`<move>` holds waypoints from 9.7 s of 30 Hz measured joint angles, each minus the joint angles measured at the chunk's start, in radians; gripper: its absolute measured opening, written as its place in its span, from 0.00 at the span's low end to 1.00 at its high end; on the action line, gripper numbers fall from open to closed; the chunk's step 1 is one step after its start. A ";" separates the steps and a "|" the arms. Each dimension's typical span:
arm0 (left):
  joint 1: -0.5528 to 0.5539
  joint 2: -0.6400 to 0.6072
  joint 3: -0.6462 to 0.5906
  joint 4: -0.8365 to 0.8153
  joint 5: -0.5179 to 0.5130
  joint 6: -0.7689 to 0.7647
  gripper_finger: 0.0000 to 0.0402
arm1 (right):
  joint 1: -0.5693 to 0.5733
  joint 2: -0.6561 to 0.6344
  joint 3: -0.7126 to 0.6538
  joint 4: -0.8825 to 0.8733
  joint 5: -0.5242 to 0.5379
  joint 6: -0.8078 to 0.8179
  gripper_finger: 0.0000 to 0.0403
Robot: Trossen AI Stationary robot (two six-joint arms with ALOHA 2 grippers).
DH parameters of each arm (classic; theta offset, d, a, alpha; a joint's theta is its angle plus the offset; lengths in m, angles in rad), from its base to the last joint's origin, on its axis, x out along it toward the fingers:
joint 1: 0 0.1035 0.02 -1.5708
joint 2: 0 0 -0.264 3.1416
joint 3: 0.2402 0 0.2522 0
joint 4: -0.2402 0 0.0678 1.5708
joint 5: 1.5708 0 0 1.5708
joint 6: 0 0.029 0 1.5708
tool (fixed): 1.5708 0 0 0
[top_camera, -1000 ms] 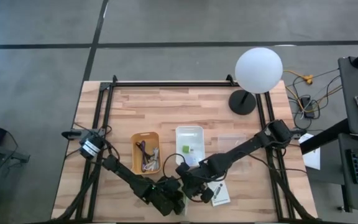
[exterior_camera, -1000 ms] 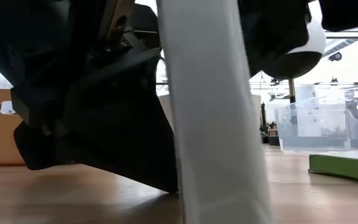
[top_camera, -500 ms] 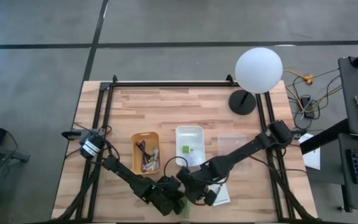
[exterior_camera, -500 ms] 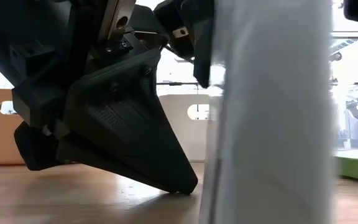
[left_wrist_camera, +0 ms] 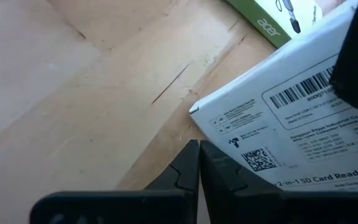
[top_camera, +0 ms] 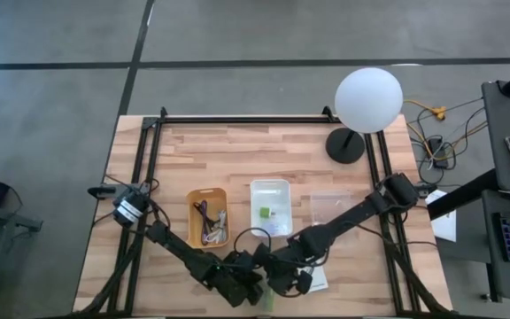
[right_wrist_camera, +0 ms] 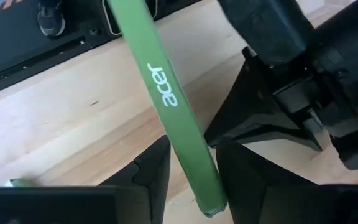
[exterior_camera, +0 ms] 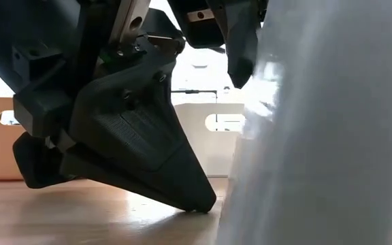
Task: Pick and place items into bin
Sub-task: Put the left white card reader box into the transparent bin, then put the white card reader box into the transparent bin
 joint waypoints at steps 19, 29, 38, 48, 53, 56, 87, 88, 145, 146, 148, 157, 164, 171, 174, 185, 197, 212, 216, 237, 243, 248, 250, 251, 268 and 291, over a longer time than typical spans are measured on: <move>-0.109 -0.026 -0.033 -0.096 -0.135 -0.290 0.00 | 0.024 -0.018 0.005 -0.018 0.064 0.482 0.07; -0.200 -0.146 -0.045 -0.524 -0.158 -0.471 0.00 | 0.025 -0.151 0.005 -0.137 0.295 1.185 0.08; -0.212 -0.286 -0.183 -0.629 -0.097 -0.442 0.00 | 0.103 -0.331 0.005 -0.408 0.406 2.030 0.08; -0.216 -0.421 -0.347 -0.559 -0.099 -0.440 0.00 | 0.307 -0.458 0.006 -0.834 0.569 2.729 0.08; -0.216 -0.454 -0.335 -0.454 -0.104 -0.227 0.00 | 0.282 -0.454 -0.001 -1.014 0.529 2.746 0.08; -0.216 -0.457 -0.316 -0.373 -0.105 -0.116 0.00 | 0.253 -0.454 -0.010 -1.124 0.526 2.753 0.08; -0.225 -0.563 -0.281 -0.476 -0.081 -0.013 0.00 | 0.152 -0.468 -0.367 -0.697 0.590 2.760 0.08; -0.225 -0.563 -0.282 -0.476 -0.081 -0.013 0.00 | 0.147 -0.468 -0.380 -0.675 0.590 2.761 0.08; -0.216 -0.560 -0.336 -0.296 -0.064 0.082 0.00 | 0.436 -0.195 -0.303 -0.387 0.365 2.719 0.03; -0.216 -0.560 -0.336 -0.293 -0.064 0.082 0.00 | 0.428 -0.183 -0.303 -0.384 0.364 2.719 0.03; -0.216 -0.560 -0.336 -0.278 -0.064 0.082 0.00 | 0.413 -0.158 -0.303 -0.388 0.363 2.719 0.03; -0.216 -0.560 -0.336 -0.257 -0.065 0.082 0.00 | 0.337 -0.110 -0.298 -0.367 0.352 2.644 0.03; -0.216 -0.560 -0.336 -0.253 -0.065 0.082 0.00 | 0.290 -0.062 -0.226 -0.195 0.407 2.418 0.03; -0.215 -0.560 -0.340 -0.253 -0.067 0.082 0.00 | 0.224 -0.081 -0.124 -0.184 0.642 2.258 0.03; -0.215 -0.560 -0.341 -0.253 -0.068 0.082 0.00 | 0.192 -0.078 -0.107 -0.308 0.631 2.281 0.03; -0.210 -0.559 -0.347 -0.228 -0.063 0.082 0.00 | 0.173 -0.095 -0.102 -0.110 0.428 1.989 0.03; -0.121 -0.344 -0.329 0.172 0.093 0.135 0.00 | 0.136 -0.053 -0.109 -0.024 0.262 2.033 0.03; -0.110 -0.115 -0.078 0.049 0.126 0.129 0.00 | 0.133 -0.053 -0.132 0.118 0.261 1.938 0.03; -0.110 -0.116 -0.045 -0.080 0.121 0.100 0.00 | 0.128 -0.048 -0.148 0.118 0.285 1.941 0.03; -0.098 -0.186 -0.001 -0.293 0.017 0.082 0.00 | 0.094 0.129 -0.040 0.186 0.167 1.748 0.03; -0.099 -0.180 -0.027 -0.291 0.033 0.081 0.00 | 0.063 0.129 -0.041 0.185 0.169 1.727 0.03; -0.098 -0.175 -0.040 -0.291 0.061 0.082 0.00 | 0.057 0.128 -0.041 0.188 0.169 1.705 0.03; -0.098 -0.167 -0.042 -0.313 0.083 0.082 0.00 | 0.057 0.127 -0.041 0.188 0.169 1.705 0.03; -0.098 -0.163 -0.042 -0.317 0.083 0.081 0.00 | 0.057 0.127 -0.041 0.188 0.169 1.704 0.03; -0.098 -0.194 -0.038 -0.446 0.076 0.081 0.00 | 0.046 0.126 -0.021 0.181 0.168 1.675 0.03; -0.098 -0.195 -0.117 -0.244 0.003 0.054 0.00 | 0.046 0.126 -0.023 0.157 0.168 1.657 0.03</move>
